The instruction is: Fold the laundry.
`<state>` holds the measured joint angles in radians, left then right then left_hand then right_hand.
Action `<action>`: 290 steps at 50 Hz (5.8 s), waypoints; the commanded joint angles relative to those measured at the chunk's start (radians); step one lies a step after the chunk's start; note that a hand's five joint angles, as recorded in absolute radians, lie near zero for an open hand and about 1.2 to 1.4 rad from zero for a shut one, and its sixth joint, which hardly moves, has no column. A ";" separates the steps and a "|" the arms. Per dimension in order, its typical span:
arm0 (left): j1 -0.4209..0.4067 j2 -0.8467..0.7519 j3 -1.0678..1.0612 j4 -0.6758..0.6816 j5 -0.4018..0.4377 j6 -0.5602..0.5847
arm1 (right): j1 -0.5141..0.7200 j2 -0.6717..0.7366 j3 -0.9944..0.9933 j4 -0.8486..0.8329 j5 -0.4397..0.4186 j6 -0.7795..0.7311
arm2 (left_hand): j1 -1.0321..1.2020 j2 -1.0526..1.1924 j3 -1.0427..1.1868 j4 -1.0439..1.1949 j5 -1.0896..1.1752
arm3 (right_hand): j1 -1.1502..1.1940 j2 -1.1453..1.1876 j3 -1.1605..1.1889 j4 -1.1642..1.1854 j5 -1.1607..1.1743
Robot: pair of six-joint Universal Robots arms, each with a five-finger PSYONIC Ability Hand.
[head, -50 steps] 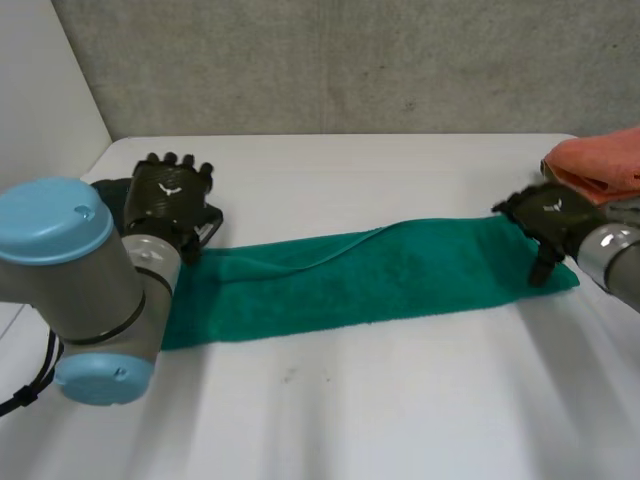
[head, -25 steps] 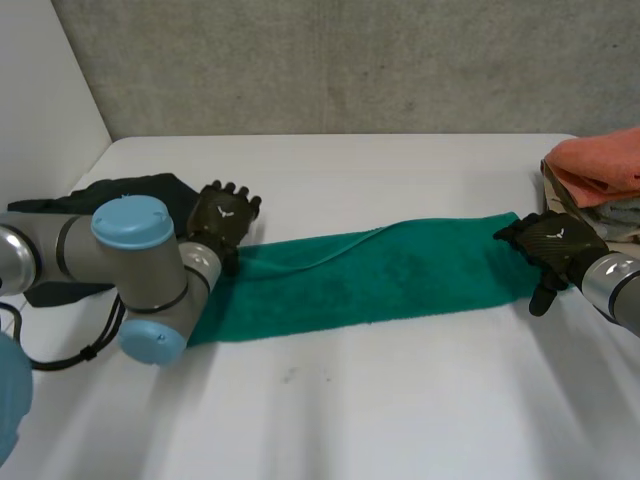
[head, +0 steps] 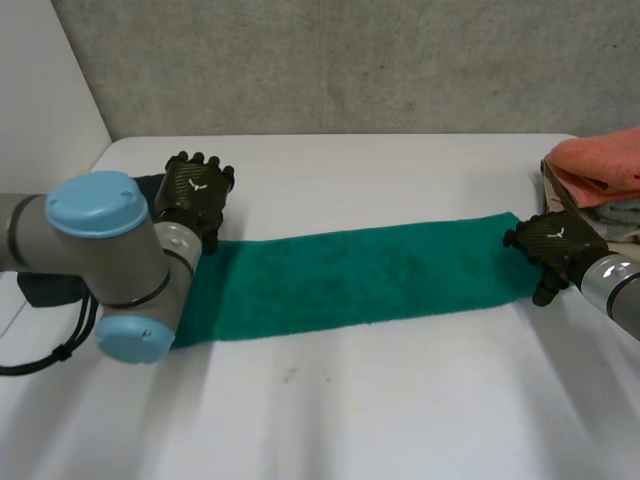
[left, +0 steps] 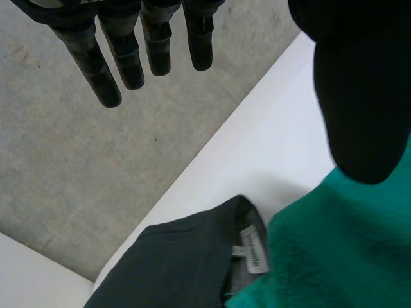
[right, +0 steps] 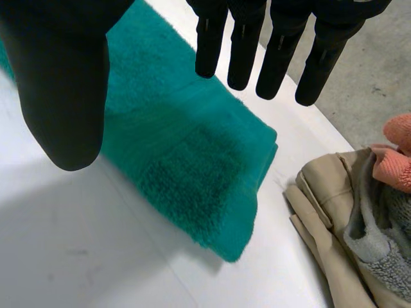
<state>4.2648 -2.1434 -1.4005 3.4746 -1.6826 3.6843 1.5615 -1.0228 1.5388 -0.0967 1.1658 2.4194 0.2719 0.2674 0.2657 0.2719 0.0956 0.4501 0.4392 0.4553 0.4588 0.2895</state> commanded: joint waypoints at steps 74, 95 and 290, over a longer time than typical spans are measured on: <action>-0.051 0.419 -0.342 0.032 0.023 -0.102 | 0.692 -0.061 0.073 -0.365 0.103 -0.134 | -0.017 -0.013 -0.011 -0.017 -0.015 | -0.276 -0.265 -0.281 -0.284 -0.290; -0.287 0.039 -0.095 0.034 0.009 -0.099 | 0.276 -0.094 0.182 -0.072 0.132 0.143 | -0.047 -0.042 -0.040 -0.047 -0.045 | 0.285 0.296 0.280 0.276 0.271; -0.152 0.192 0.026 -0.307 0.276 -0.379 | 0.611 0.073 0.198 -0.520 0.115 0.244 | -0.044 -0.039 -0.038 -0.044 -0.042 | 0.099 0.110 0.094 0.090 0.085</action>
<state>4.1130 -1.9514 -1.3713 3.1685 -1.4064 3.3057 2.1717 -0.9723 1.7625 -0.6183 1.2810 2.6626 0.2534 0.2361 0.2354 0.2279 0.0503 0.4632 0.4521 0.4605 0.4654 0.2719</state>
